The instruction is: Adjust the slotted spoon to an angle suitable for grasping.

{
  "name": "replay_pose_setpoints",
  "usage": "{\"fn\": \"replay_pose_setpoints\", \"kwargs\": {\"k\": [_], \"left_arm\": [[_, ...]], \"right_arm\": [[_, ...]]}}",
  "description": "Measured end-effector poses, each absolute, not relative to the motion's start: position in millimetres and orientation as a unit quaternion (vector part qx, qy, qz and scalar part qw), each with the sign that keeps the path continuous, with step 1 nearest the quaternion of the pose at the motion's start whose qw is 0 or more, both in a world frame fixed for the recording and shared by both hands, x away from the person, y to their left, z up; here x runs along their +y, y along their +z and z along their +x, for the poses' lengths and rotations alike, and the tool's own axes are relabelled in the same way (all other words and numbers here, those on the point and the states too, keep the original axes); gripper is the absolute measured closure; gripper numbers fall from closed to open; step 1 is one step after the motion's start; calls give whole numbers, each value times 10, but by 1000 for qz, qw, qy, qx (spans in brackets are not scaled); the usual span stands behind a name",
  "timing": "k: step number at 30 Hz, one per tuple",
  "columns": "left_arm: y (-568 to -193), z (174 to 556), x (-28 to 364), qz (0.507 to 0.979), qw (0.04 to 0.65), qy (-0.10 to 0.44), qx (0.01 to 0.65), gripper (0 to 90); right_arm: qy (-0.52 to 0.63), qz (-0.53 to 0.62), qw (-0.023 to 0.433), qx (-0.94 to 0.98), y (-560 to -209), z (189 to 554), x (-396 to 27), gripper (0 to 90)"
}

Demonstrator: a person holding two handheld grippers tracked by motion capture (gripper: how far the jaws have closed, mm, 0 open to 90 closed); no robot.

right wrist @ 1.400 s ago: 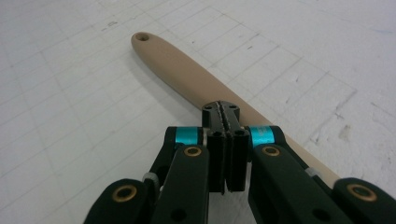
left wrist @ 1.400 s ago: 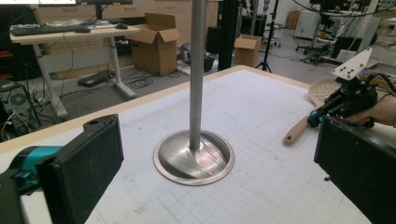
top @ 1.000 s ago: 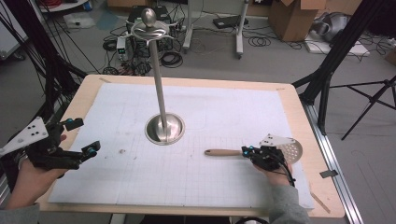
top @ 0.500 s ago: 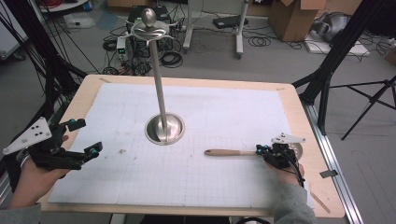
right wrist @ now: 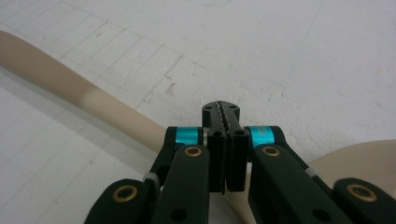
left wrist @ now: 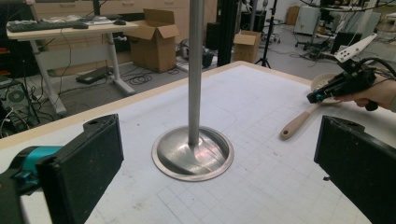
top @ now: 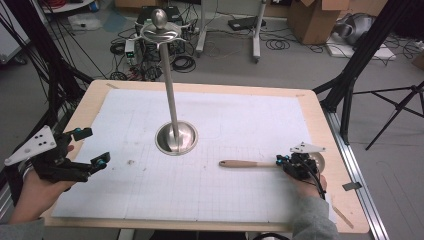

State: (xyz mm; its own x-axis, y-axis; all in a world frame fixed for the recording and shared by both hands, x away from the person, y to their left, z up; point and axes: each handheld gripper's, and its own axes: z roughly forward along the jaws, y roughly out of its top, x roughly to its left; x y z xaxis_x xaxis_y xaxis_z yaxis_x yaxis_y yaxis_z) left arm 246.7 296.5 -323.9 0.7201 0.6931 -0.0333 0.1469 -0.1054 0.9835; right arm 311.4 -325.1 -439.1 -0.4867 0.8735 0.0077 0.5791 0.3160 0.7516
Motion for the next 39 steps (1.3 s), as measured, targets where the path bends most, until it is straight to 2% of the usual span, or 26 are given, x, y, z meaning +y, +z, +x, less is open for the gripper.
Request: {"fn": "replay_pose_setpoints", "kwargs": {"k": [19, 26, 39], "left_arm": [[-3227, 2664, 2689, 715, 609, 205, 275, 17], [-3249, 2718, 2592, 723, 606, 198, 267, 17], [-3214, 2658, 2724, 712, 611, 209, 275, 17]], "right_arm": [[355, 480, 183, 782, -4364, 2689, -3343, 900], [354, 488, 181, 777, -4341, 2652, -3323, 899], [430, 355, 135, 819, -4260, 2699, -2793, 899]]}}
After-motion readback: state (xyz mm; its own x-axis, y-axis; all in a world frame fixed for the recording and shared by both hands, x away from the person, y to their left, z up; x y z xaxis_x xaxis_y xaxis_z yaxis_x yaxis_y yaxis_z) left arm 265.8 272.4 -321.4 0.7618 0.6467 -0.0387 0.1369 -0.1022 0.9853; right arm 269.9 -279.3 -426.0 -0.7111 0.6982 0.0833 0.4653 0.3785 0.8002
